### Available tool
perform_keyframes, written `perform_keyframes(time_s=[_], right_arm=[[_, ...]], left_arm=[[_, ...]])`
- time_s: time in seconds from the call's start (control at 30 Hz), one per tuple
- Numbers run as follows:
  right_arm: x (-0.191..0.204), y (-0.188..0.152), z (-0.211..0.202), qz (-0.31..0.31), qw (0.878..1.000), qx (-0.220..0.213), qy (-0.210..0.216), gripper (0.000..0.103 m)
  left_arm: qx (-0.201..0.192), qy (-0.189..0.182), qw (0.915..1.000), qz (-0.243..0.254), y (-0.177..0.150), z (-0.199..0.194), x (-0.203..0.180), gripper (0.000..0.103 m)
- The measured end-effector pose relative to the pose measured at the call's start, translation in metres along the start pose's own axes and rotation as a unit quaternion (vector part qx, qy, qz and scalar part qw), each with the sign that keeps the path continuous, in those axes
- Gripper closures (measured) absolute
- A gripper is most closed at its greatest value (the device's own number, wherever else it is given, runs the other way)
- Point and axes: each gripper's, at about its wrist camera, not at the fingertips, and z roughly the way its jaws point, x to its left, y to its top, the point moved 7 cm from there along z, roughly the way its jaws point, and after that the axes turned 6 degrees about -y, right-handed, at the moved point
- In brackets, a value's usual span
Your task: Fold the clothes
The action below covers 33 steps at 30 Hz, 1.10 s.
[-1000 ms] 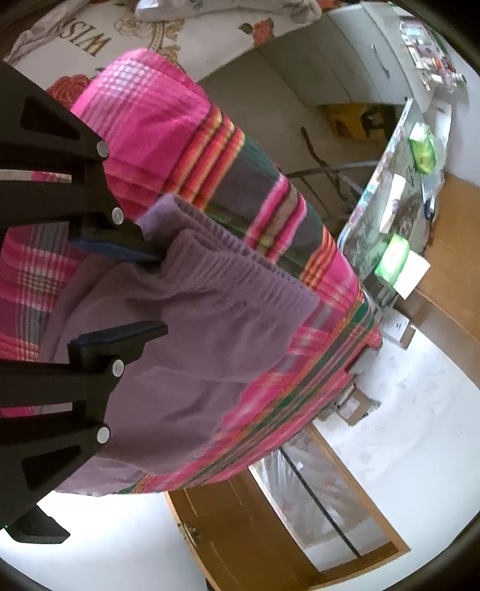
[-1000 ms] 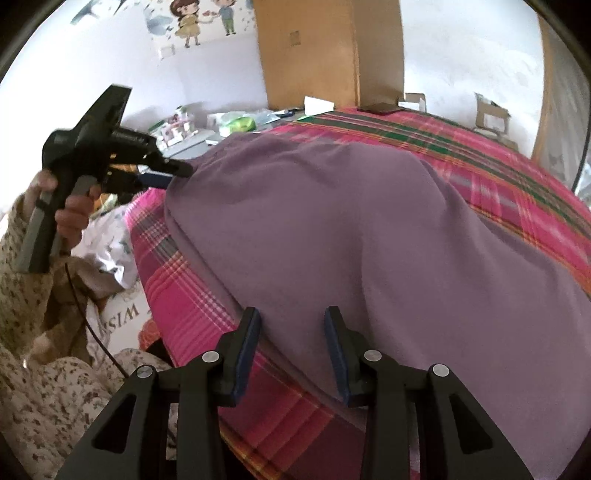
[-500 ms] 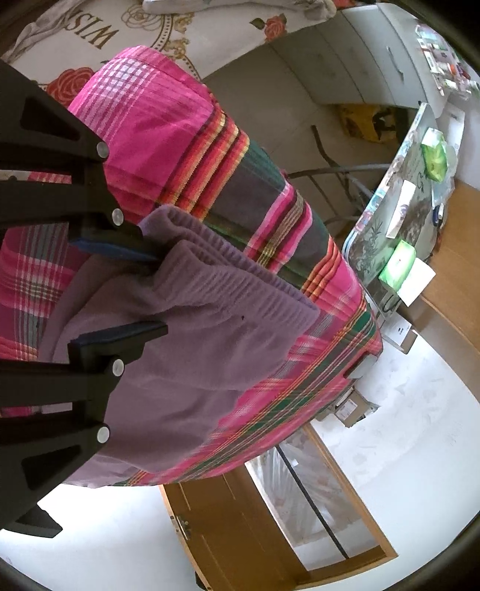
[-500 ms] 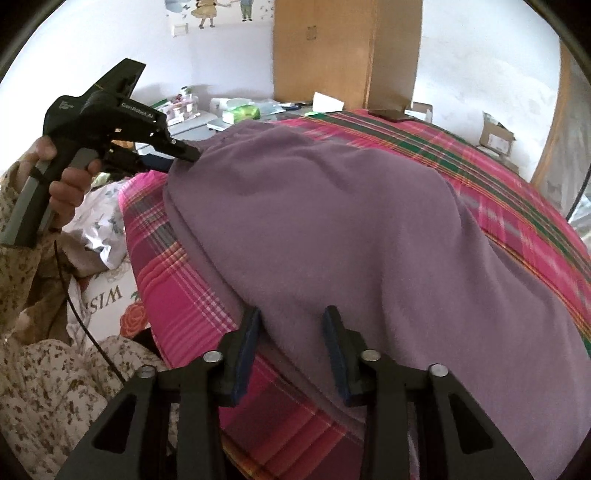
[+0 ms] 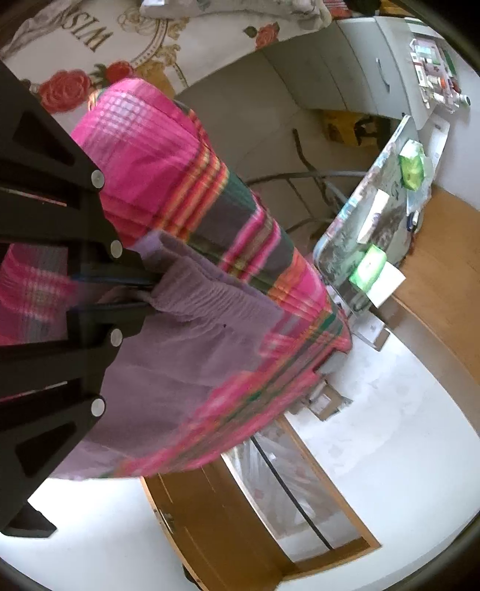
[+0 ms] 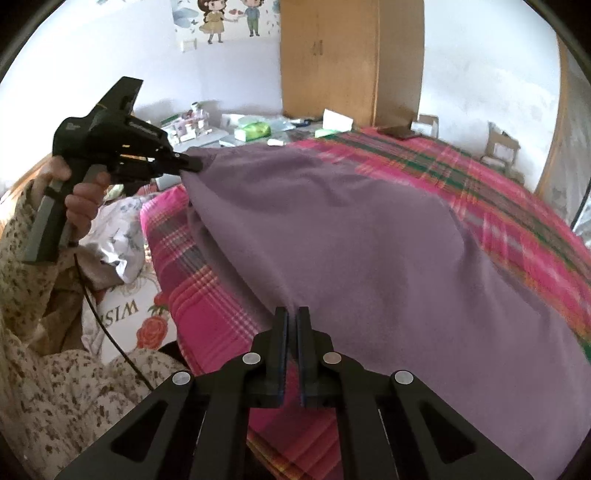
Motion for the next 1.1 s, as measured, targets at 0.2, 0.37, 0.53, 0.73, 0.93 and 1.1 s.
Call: perform_keyframes(time_s=[0.2, 0.37, 0.53, 0.73, 0.93, 1.1], right_arm=[[0.000, -0.009, 0.015, 0.014, 0.999, 0.031, 0.012, 0.096], [-0.001, -0.008, 0.013, 0.016, 0.999, 0.044, 0.021, 0.093], [-0.014, 0.002, -0.002, 0.039, 0.998, 0.035, 0.035, 0.084], [-0.038, 0.014, -0.019, 0.094, 0.994, 0.018, 0.057, 0.082], [-0.060, 0.026, -0.017, 0.136, 0.990, 0.011, 0.045, 0.082], [-0.079, 0.036, -0.011, 0.167, 0.985, 0.010, 0.031, 0.081]], left_arm=[[0.013, 0.009, 0.9998, -0.013, -0.003, 0.008, 0.011, 0.093], [0.016, 0.017, 0.9997, -0.004, -0.001, 0.005, 0.008, 0.091], [0.010, 0.012, 0.9999, 0.003, 0.008, -0.006, 0.004, 0.085], [-0.014, 0.028, 0.9995, 0.002, 0.025, -0.025, 0.012, 0.085], [-0.002, 0.008, 0.9997, 0.023, 0.064, -0.009, -0.002, 0.069], [0.035, -0.018, 0.9984, 0.041, 0.092, 0.027, -0.022, 0.065]])
